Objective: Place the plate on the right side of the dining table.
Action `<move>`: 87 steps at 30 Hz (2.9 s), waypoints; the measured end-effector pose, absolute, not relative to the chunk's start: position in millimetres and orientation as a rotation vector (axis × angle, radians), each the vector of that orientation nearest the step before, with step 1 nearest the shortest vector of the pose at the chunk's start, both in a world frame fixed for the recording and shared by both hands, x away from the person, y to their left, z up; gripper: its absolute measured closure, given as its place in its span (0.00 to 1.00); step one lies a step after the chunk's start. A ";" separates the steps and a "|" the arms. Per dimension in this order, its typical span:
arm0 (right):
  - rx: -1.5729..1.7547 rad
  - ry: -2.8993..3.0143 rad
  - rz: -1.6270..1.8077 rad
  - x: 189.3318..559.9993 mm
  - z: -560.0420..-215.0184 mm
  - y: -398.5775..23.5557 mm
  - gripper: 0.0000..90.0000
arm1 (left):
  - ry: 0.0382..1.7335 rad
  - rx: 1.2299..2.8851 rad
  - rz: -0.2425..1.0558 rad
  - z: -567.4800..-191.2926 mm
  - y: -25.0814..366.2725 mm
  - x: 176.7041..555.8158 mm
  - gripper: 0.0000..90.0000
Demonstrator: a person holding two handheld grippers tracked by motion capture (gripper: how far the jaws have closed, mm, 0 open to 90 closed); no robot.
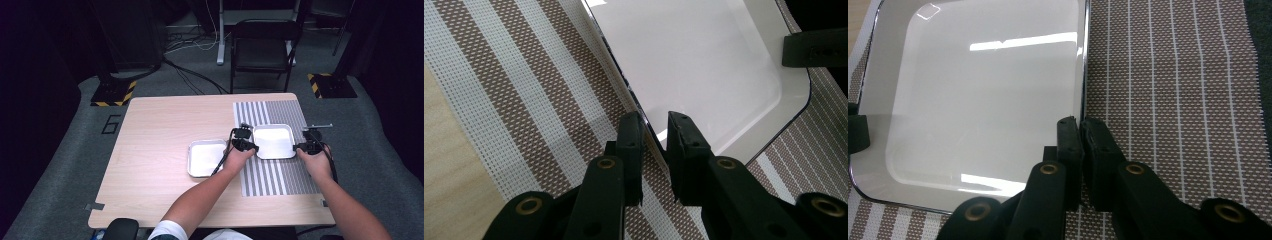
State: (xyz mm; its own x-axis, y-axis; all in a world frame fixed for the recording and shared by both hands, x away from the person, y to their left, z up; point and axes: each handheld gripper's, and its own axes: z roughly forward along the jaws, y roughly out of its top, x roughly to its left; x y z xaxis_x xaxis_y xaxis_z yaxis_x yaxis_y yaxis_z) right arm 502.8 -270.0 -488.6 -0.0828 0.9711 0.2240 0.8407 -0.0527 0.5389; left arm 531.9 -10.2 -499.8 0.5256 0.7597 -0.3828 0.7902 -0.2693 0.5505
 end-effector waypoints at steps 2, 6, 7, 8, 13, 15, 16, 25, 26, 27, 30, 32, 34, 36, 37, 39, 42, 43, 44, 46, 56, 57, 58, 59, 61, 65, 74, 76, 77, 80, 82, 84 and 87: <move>1.970 1.976 0.837 503.1 -488.0 -269.5 0.96 | 1.257 2.054 -0.055 -499.9 -10.4 532.2 0.85; 1.965 1.974 0.837 503.8 -488.7 -269.6 0.96 | 1.258 2.052 -0.056 -500.2 -10.4 532.6 0.85; 1.967 1.977 0.837 503.8 -488.6 -269.6 0.96 | 1.267 2.043 -0.058 -500.6 -11.0 532.5 0.85; 1.968 1.977 0.836 503.9 -488.7 -269.5 0.96 | 1.265 2.047 -0.059 -500.7 -10.7 532.7 0.85; 1.960 1.980 0.834 504.6 -489.2 -269.4 0.96 | 1.267 2.046 -0.060 -501.3 -10.8 533.6 0.85; 1.963 1.982 0.829 505.0 -488.9 -269.2 0.96 | 1.267 2.047 -0.060 -501.3 -10.8 534.0 0.84; 1.960 1.978 0.832 505.3 -489.0 -269.0 0.96 | 1.267 2.049 -0.060 -501.5 -10.7 534.4 0.84; 1.973 1.973 0.806 506.2 -488.4 -269.6 0.95 | 1.272 2.042 -0.064 -502.5 -15.2 535.6 0.84; 1.959 1.976 0.807 506.5 -488.6 -270.8 0.95 | 1.269 2.045 -0.065 -502.6 -15.4 535.8 0.83; 1.970 1.972 0.806 506.4 -488.2 -270.8 0.95 | 1.268 2.044 -0.067 -502.8 -15.7 535.8 0.83; 1.960 1.952 0.811 506.7 -487.9 -272.1 0.96 | 1.262 2.048 -0.064 -502.3 -16.1 536.7 0.83; 1.970 1.950 0.818 507.0 -487.3 -273.2 0.96 | 1.263 2.050 -0.062 -501.9 -16.9 537.4 0.83; 1.969 1.954 0.815 507.0 -487.7 -273.4 0.96 | 1.257 2.055 -0.059 -502.1 -17.1 537.7 0.83; 1.976 1.953 0.808 506.8 -487.5 -272.5 0.95 | 1.253 2.060 -0.062 -502.8 -18.1 536.9 0.82; 1.976 1.953 0.808 506.8 -487.5 -272.5 0.95 | 1.253 2.060 -0.062 -502.8 -18.1 536.9 0.81; 1.974 1.959 0.813 507.3 -488.0 -272.6 0.94 | 1.250 2.063 -0.067 -503.6 -19.5 535.9 0.79; 1.973 1.961 0.810 507.3 -488.5 -273.0 0.94 | 1.247 2.062 -0.077 -504.3 -19.7 535.3 0.78; 1.972 1.957 0.808 507.1 -488.7 -272.8 0.94 | 1.245 2.062 -0.076 -504.5 -19.6 535.1 0.78; 1.971 1.958 0.807 507.0 -488.9 -272.9 0.94 | 1.246 2.061 -0.080 -504.3 -19.6 534.8 0.78; 1.972 1.961 0.812 506.6 -488.7 -273.2 0.94 | 1.241 2.061 -0.081 -504.0 -19.2 534.7 0.76; 1.940 1.967 0.818 505.2 -487.1 -272.6 0.90 | 1.240 2.056 -0.050 -501.4 -17.0 535.3 0.69; 1.935 1.971 0.821 504.8 -486.6 -272.6 0.90 | 1.241 2.053 -0.048 -501.1 -16.7 535.3 0.68; 1.946 1.968 0.825 504.0 -485.6 -272.0 0.89 | 1.239 2.054 -0.049 -500.7 -16.3 535.4 0.67; 1.934 1.970 0.823 503.8 -485.4 -271.9 0.88 | 1.238 2.054 -0.050 -500.6 -16.1 535.5 0.66; 1.926 1.977 0.826 502.7 -484.8 -271.7 0.85 | 1.246 2.042 -0.054 -500.2 -16.0 535.5 0.64; 1.895 1.989 0.822 500.3 -483.0 -269.9 0.82 | 1.244 2.035 -0.054 -498.6 -13.2 536.1 0.60; 1.876 1.984 0.822 497.2 -480.9 -270.6 0.73 | 1.229 2.038 -0.043 -494.9 -8.1 535.6 0.55; 1.867 1.991 0.829 496.4 -479.8 -271.6 0.71 | 1.226 2.032 -0.033 -493.9 -7.5 535.2 0.54; 1.862 1.987 0.835 495.9 -479.3 -272.0 0.70 | 1.226 2.032 -0.033 -493.9 -7.5 535.2 0.53; 1.878 1.976 0.836 493.6 -477.0 -273.0 0.67 | 1.219 2.027 -0.009 -492.2 -5.8 534.0 0.51; 1.887 1.967 0.838 491.8 -475.1 -274.5 0.65 | 1.209 2.031 -0.007 -490.6 -3.6 533.6 0.50; 1.879 1.967 0.843 491.2 -474.6 -275.6 0.64 | 1.212 2.023 -0.006 -490.1 -3.2 533.2 0.50; 1.859 1.962 0.828 485.5 -472.2 -275.5 0.63 | 1.199 2.019 -0.007 -487.1 0.1 532.5 0.50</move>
